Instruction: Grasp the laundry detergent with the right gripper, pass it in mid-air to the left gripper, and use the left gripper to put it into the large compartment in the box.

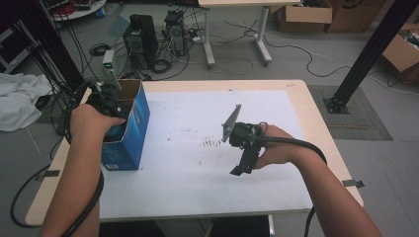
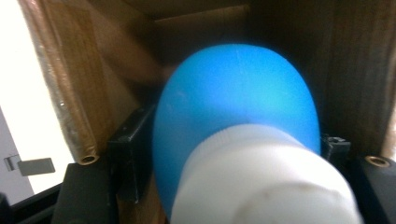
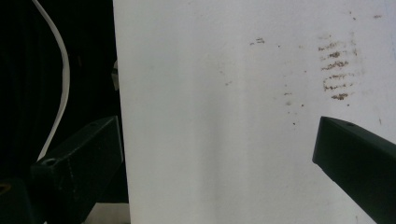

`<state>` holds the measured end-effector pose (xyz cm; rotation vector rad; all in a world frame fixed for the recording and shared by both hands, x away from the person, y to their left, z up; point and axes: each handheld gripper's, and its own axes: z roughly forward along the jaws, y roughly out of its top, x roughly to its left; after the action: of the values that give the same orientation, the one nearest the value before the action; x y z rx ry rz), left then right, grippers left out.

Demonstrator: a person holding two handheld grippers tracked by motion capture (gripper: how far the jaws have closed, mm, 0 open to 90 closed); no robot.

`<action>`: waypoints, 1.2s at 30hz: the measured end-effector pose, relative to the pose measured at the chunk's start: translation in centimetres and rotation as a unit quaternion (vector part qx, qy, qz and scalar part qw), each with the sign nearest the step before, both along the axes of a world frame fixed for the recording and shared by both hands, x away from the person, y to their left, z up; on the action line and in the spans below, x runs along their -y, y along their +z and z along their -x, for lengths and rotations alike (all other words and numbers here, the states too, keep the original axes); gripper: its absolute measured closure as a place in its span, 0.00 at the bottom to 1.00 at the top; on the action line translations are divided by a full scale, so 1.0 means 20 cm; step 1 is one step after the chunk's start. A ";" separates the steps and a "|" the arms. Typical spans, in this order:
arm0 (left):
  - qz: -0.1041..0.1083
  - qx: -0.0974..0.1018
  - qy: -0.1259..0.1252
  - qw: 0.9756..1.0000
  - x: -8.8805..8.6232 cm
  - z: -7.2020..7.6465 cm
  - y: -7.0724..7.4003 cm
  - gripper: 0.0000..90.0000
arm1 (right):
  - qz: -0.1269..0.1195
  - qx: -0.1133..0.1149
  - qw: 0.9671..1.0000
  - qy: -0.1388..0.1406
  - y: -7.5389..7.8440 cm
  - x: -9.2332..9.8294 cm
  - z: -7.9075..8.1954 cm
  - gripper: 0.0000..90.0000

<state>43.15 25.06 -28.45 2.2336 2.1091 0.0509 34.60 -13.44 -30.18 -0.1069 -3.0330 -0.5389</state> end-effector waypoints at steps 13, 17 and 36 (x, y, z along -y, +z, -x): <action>-0.003 0.010 -0.002 1.000 0.01 0.01 0.08 0.31 | -0.003 -0.001 1.000 0.000 0.00 0.01 0.00 0.02; -0.008 0.010 0.002 1.000 0.01 0.02 0.11 0.27 | -0.005 -0.001 1.000 0.001 0.00 0.01 0.00 0.02; -0.030 0.033 -0.021 0.999 0.04 0.06 0.31 0.13 | -0.006 0.000 1.000 0.006 0.02 0.00 0.01 0.02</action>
<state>41.94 24.24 -22.17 2.2753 2.0531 0.1861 34.31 -13.37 -29.86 -0.0868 -3.0273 -0.5553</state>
